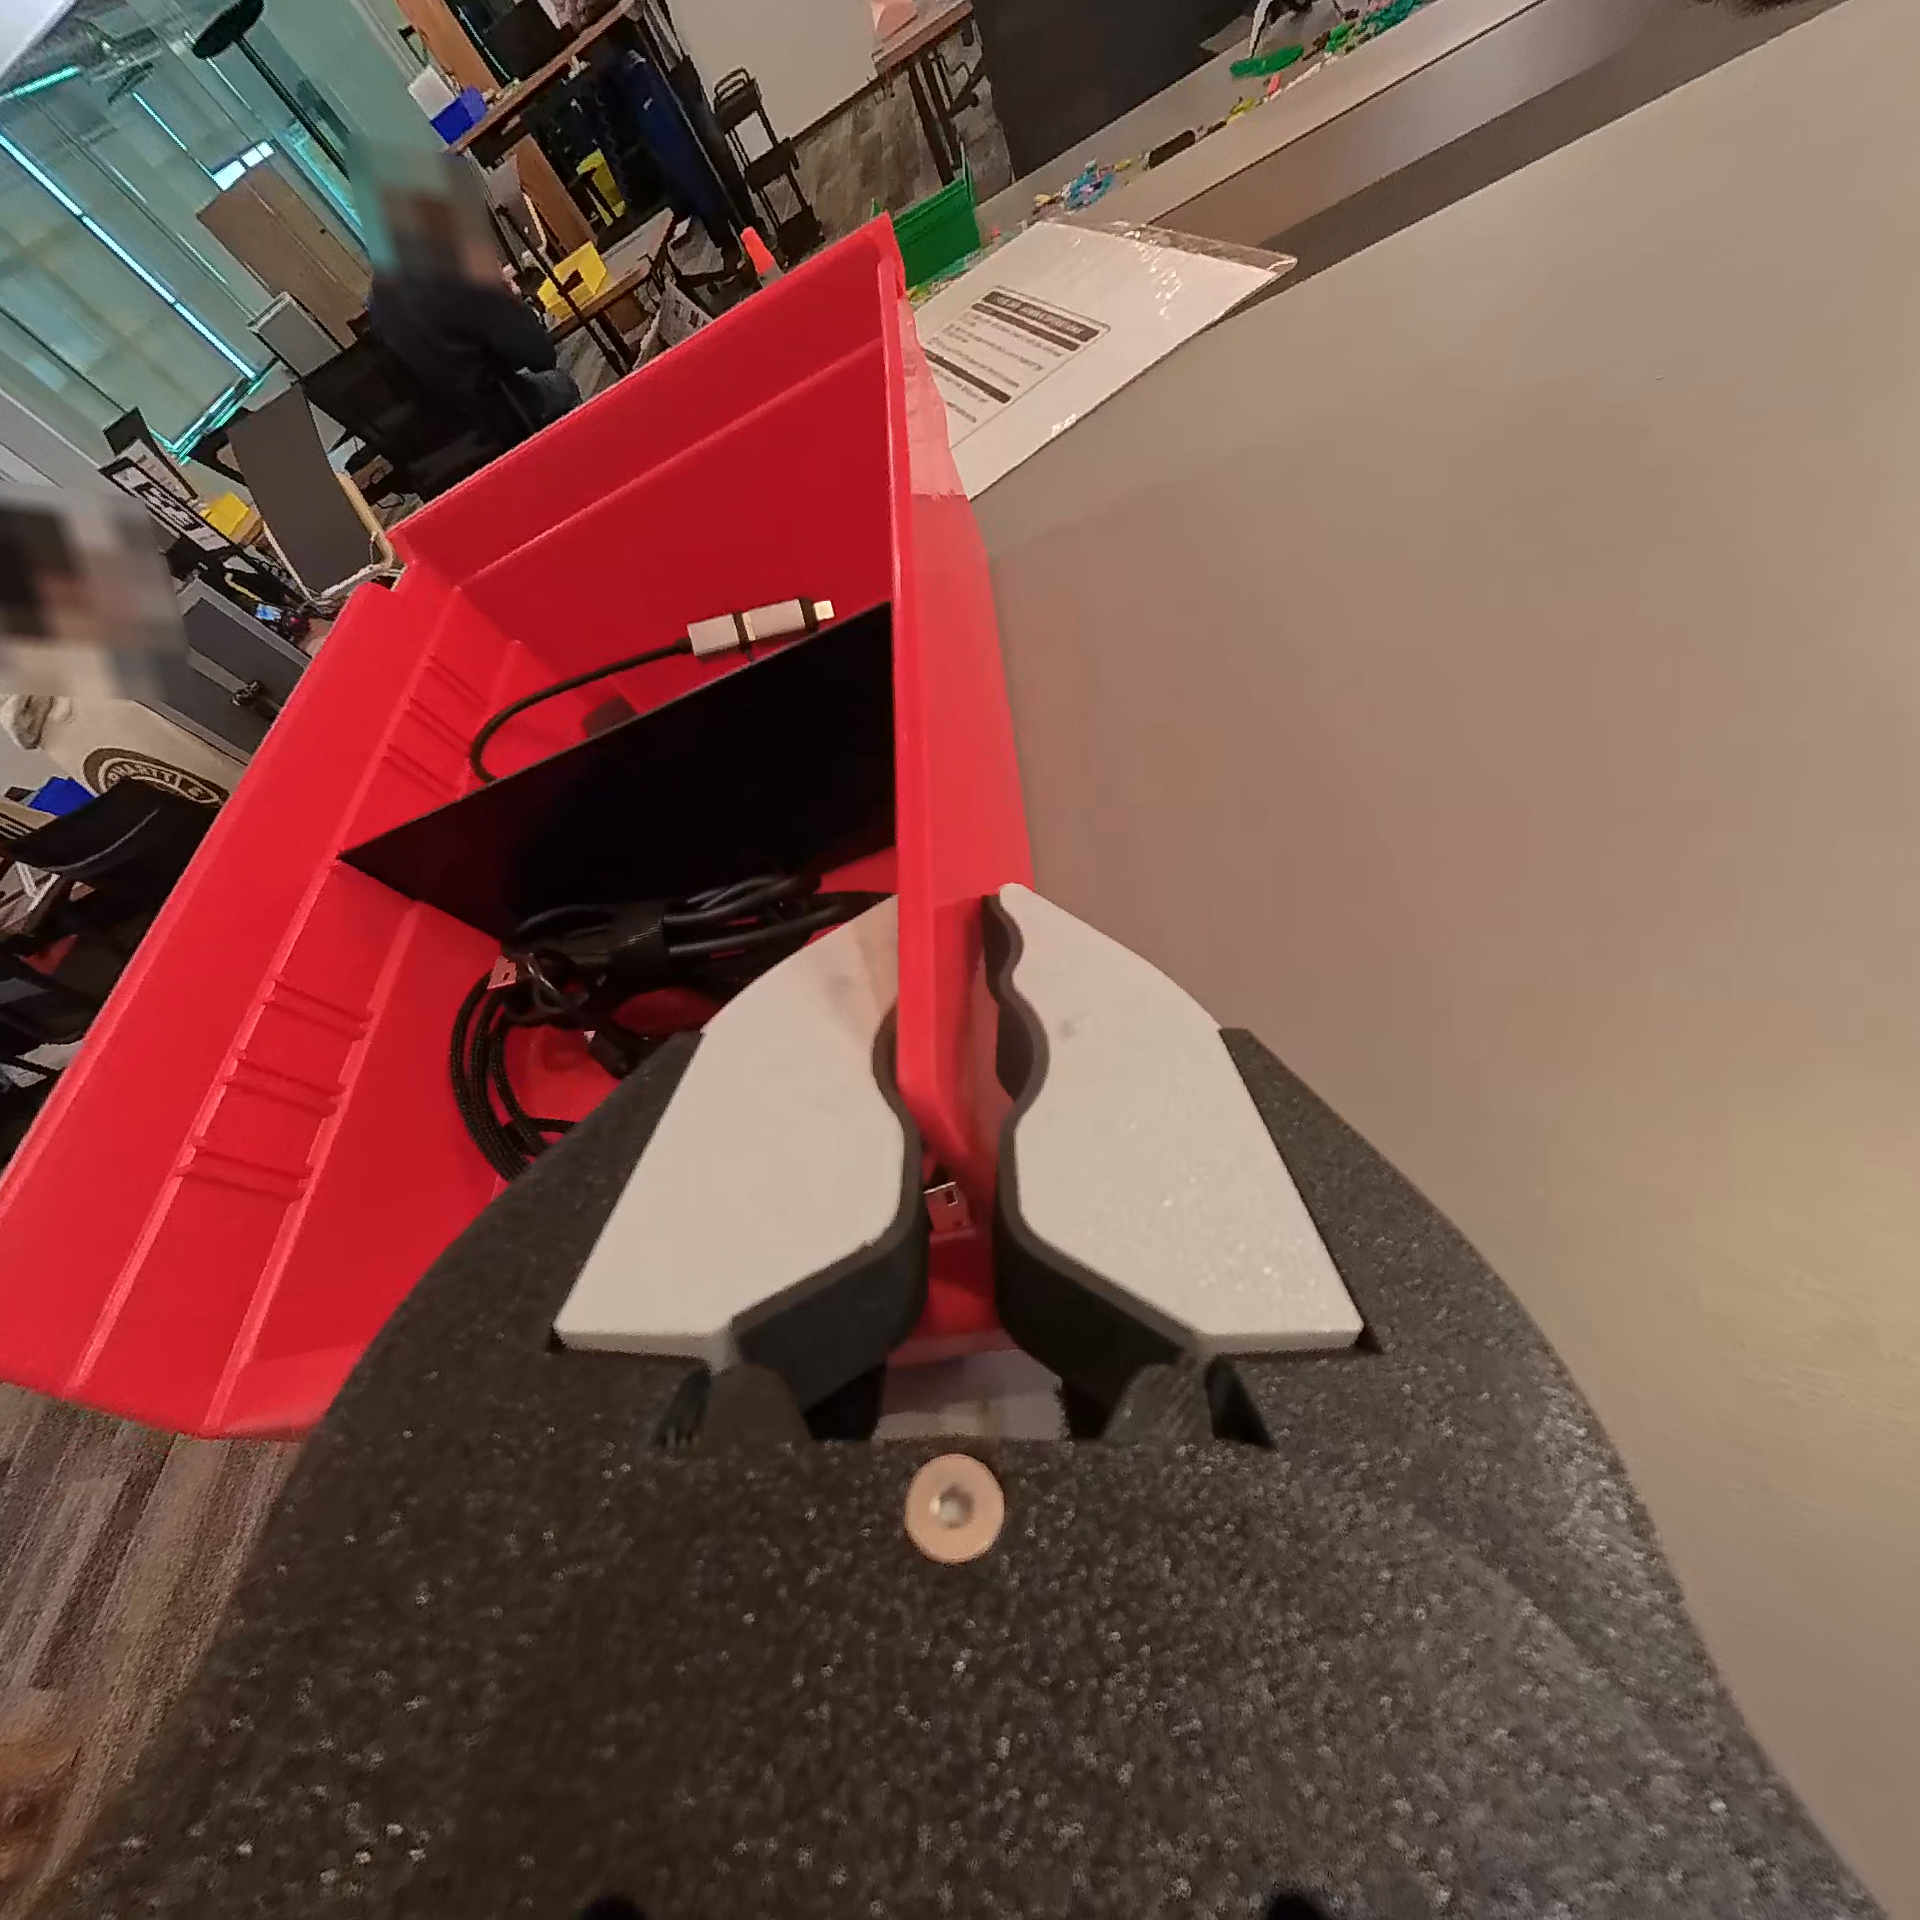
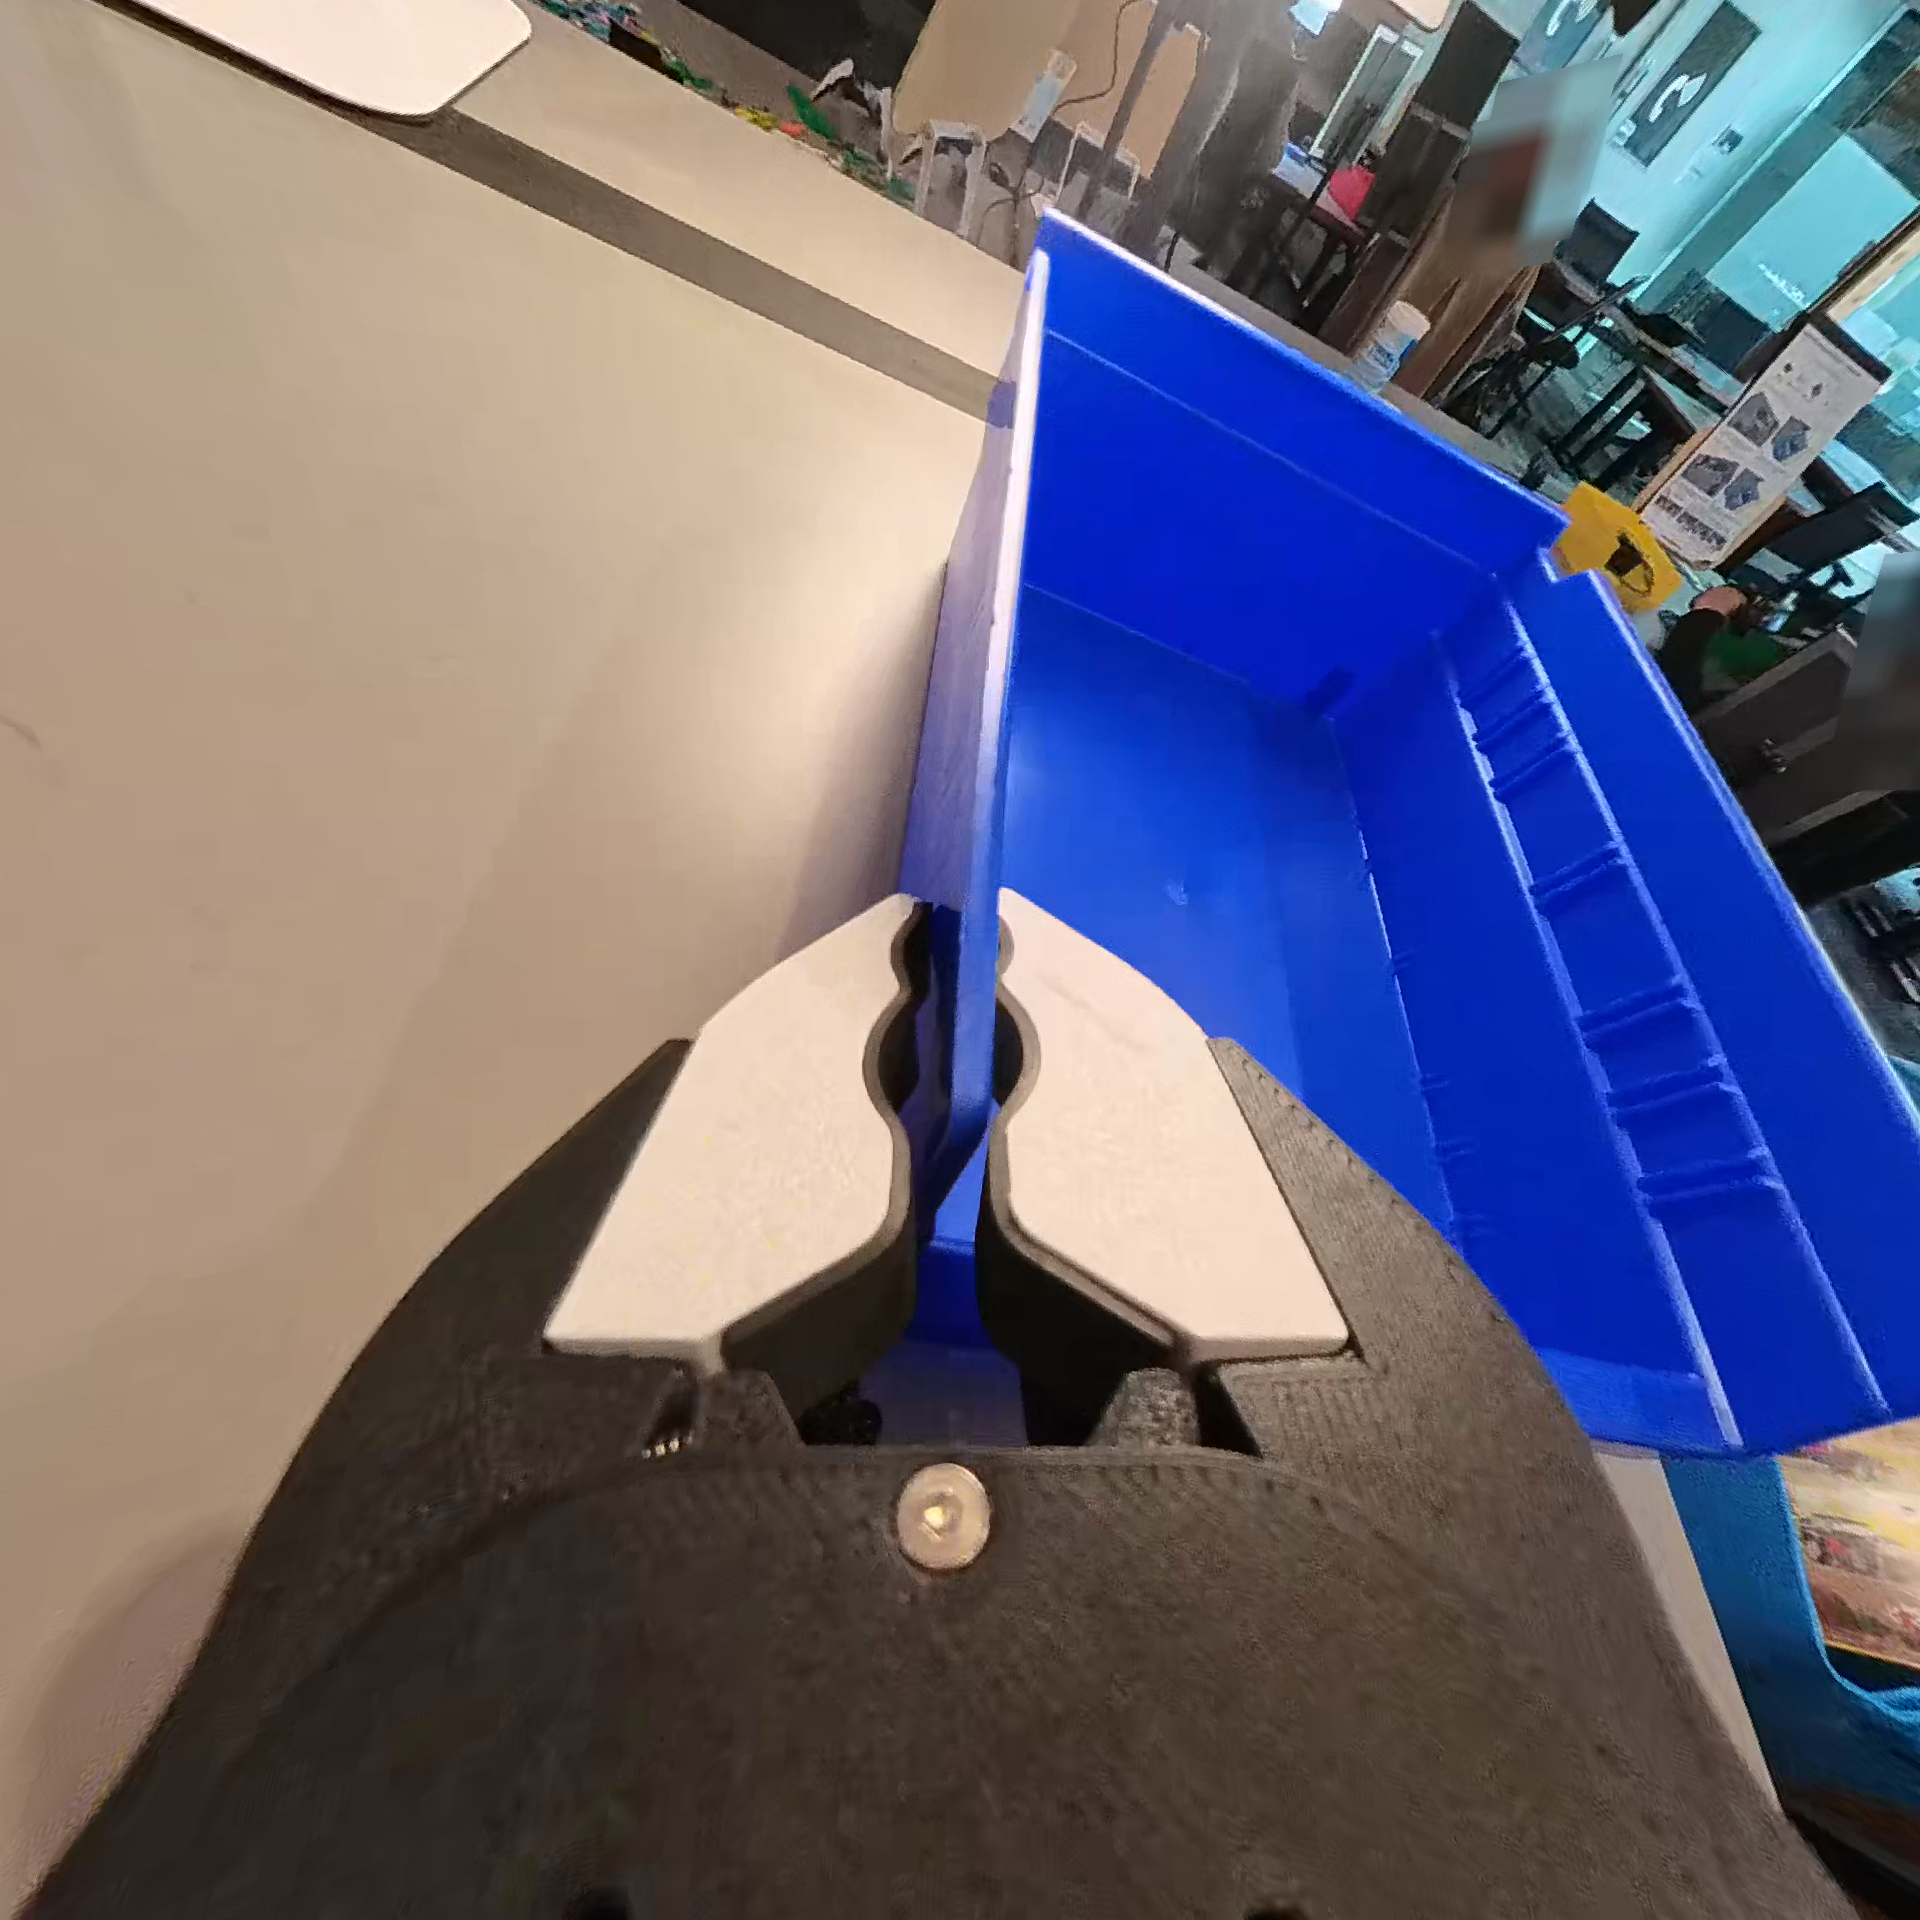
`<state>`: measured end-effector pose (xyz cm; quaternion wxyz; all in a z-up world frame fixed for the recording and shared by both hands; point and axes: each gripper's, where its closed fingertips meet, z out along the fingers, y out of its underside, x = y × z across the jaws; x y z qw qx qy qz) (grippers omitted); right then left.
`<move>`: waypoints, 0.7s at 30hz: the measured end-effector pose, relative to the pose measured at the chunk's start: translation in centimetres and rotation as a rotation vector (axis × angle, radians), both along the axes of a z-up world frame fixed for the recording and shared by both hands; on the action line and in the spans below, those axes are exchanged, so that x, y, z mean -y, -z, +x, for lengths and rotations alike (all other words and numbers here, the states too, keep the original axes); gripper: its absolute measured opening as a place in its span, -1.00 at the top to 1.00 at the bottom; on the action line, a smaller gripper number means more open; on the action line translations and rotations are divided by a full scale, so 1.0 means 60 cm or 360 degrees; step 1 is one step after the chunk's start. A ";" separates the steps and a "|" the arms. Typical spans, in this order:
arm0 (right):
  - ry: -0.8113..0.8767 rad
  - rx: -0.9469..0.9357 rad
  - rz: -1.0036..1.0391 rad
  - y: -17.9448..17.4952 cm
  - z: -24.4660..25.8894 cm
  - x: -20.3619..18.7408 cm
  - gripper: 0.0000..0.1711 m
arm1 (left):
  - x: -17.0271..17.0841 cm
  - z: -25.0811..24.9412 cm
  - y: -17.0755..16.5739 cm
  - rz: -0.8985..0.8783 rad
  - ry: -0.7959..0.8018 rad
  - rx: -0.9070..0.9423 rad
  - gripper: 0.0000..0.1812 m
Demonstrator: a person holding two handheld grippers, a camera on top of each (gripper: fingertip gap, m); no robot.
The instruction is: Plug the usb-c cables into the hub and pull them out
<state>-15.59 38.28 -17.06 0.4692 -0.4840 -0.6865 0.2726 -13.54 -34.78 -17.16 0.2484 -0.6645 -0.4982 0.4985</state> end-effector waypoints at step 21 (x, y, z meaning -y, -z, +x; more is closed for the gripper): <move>-0.0097 -0.0001 -0.0238 -0.060 0.089 0.029 0.74 | -0.036 0.045 -0.035 0.0267 0.0167 -0.0086 0.55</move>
